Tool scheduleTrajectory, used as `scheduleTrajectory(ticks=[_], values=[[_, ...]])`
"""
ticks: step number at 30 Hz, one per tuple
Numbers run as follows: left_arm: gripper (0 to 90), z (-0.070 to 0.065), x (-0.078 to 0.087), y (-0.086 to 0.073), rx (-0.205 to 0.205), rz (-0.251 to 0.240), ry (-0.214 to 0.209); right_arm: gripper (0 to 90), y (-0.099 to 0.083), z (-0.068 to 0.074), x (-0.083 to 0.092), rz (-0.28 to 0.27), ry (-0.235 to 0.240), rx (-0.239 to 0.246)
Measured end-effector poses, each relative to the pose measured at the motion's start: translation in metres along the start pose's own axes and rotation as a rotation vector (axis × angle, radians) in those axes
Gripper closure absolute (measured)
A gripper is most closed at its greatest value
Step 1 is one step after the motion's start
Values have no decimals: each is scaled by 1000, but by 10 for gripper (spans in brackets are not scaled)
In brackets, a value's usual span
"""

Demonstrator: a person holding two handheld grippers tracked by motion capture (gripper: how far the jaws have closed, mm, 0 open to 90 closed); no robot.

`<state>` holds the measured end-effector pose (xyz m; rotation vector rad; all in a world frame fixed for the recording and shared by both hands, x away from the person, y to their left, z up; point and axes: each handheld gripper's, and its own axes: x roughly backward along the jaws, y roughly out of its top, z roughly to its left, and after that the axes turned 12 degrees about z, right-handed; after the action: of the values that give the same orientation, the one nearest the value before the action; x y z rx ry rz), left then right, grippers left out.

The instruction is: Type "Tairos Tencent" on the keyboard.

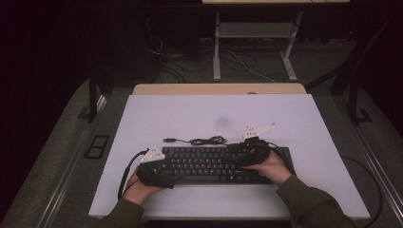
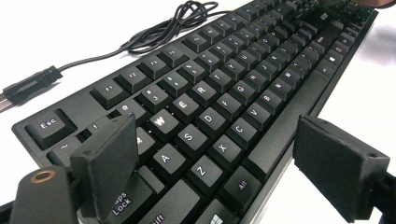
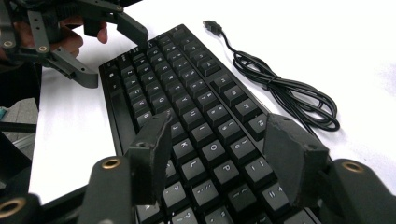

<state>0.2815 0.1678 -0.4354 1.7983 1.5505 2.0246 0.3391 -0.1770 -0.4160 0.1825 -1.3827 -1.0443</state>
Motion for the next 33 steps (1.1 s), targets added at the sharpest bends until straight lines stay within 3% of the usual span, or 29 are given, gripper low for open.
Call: scheduleTrajectory(ticks=[12, 28, 33], values=[[132, 1, 2, -2, 8, 0, 6, 549, 12, -1, -10, 1, 11, 19], [134, 3, 2, -4, 10, -6, 11, 892, 20, 3, -29, 70, 19, 82], [134, 3, 1, -4, 9, -6, 12, 896, 22, 4, -34, 95, 24, 93]])
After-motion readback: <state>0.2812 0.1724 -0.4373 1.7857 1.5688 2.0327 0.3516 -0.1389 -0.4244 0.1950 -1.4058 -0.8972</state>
